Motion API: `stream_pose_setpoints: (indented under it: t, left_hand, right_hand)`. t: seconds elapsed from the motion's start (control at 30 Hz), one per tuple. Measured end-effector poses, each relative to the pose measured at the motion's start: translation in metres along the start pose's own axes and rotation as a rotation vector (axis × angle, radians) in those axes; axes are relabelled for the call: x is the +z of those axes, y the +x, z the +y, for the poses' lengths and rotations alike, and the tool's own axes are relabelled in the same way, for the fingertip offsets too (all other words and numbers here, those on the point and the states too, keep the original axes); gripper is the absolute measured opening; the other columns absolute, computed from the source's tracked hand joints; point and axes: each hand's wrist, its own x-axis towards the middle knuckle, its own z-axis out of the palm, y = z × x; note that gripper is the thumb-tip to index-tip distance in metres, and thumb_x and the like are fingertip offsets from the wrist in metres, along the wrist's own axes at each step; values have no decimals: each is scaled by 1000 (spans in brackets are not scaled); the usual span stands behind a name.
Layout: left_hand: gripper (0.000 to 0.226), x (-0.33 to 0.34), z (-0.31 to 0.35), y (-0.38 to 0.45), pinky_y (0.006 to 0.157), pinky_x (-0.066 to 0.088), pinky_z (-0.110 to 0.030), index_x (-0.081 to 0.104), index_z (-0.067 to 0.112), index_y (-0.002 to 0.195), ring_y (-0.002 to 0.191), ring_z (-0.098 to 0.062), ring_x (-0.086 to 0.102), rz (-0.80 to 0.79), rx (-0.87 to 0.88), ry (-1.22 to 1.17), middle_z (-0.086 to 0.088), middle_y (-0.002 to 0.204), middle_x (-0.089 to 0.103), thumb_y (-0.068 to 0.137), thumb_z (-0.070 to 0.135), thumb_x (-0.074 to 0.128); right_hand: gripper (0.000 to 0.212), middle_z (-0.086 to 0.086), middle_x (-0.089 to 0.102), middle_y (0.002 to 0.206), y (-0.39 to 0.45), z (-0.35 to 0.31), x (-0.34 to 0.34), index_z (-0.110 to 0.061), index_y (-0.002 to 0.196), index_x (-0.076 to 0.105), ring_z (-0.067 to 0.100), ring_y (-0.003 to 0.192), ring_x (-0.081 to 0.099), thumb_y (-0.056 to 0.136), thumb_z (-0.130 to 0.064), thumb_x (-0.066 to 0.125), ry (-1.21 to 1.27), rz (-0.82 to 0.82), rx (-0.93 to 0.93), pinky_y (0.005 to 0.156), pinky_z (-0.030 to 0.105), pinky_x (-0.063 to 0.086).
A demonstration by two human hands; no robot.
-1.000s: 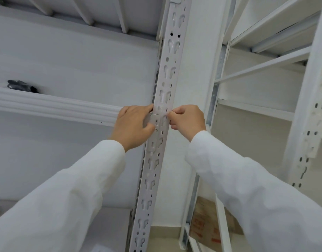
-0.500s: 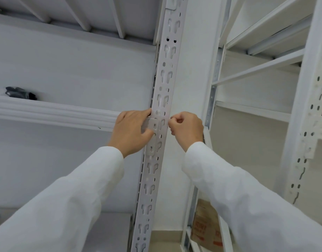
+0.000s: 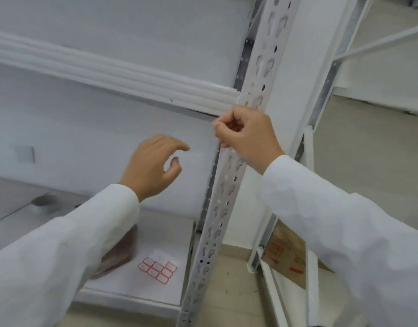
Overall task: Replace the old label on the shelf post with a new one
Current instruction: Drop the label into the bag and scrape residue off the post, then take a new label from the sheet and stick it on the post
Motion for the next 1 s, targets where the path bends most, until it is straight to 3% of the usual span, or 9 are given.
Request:
stream_pose_setpoints:
  t: [0.07,0.17,0.33,0.57,0.63,0.73,0.87,0.93,1.0]
  left_hand:
    - [44,5,-30,-35,87,38,-31,69,15,101,101,-21,59,-80,-122,36,-2,101,71,77,32,35]
    - [47,5,-86,-86,89,40,-34,69,20,98,103,-25,58,-177,-420,78,-5,103,70,75,40,34]
    - [22,-1,-146,-119,83,45,-35,67,19,99,98,-31,60,-242,-796,129,-10,102,70,87,20,49]
    - [26,21,-188,-141,93,39,-32,65,26,108,111,-24,56,-424,-848,242,-2,117,67,89,26,46]
    - [27,28,-194,-143,94,38,-33,63,26,109,113,-24,54,-453,-846,262,-3,116,66,90,26,44]
    - [28,37,-197,-144,93,39,-33,63,25,108,111,-26,55,-469,-859,275,-4,114,67,90,26,42]
    - [28,43,-197,-142,90,38,-32,64,24,105,105,-26,58,-479,-874,276,-3,110,69,91,26,41]
    - [28,45,-196,-143,89,38,-31,64,23,104,103,-24,58,-487,-878,270,-1,108,69,91,25,39]
    - [29,48,-195,-143,86,37,-31,64,24,103,100,-23,58,-498,-877,267,0,107,70,91,26,38]
  right_hand:
    - [13,-9,62,61,-4,0,34,-12,67,63,11,56,59,80,-13,66,-51,-101,-52,64,33,56]
    - [13,-18,59,62,-9,9,112,-16,66,64,0,59,54,79,-16,68,-81,-261,-82,65,21,47]
    - [10,-6,71,82,-12,55,232,-18,74,68,10,76,62,81,-13,64,-55,-410,115,74,21,47]
    - [22,2,71,108,-28,127,330,-16,98,73,20,101,61,91,-14,53,-75,-506,383,86,22,42]
    - [26,5,72,102,-32,138,342,-15,102,71,23,96,63,92,-12,48,-67,-518,425,88,23,45]
    - [23,10,72,88,-33,150,352,-11,88,73,29,83,65,87,-14,50,-162,-573,376,81,38,53]
    - [34,14,69,73,-28,155,354,-5,66,67,30,71,63,85,-32,61,-352,-696,291,66,35,51]
    - [45,8,66,66,-26,158,354,-13,56,58,25,66,60,87,-46,57,-445,-725,263,63,33,48]
    - [44,7,63,69,-27,159,352,-17,57,53,26,68,58,91,-45,50,-458,-750,227,63,33,45]
